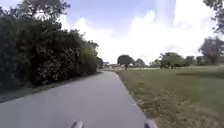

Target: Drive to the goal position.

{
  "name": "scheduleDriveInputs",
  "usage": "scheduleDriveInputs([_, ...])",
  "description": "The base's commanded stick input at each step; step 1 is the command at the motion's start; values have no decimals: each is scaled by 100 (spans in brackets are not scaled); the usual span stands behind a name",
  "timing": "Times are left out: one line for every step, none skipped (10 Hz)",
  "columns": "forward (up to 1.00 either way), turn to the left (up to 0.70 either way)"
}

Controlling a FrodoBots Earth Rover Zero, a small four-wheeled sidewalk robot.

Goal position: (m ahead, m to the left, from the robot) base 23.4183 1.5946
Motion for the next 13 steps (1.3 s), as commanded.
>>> scheduleDriveInputs([85,0])
scheduleDriveInputs([85,0])
scheduleDriveInputs([85,0])
scheduleDriveInputs([85,0])
scheduleDriveInputs([85,0])
scheduleDriveInputs([85,0])
scheduleDriveInputs([85,0])
scheduleDriveInputs([85,0])
scheduleDriveInputs([85,0])
scheduleDriveInputs([85,0])
scheduleDriveInputs([85,0])
scheduleDriveInputs([85,0])
scheduleDriveInputs([85,0])
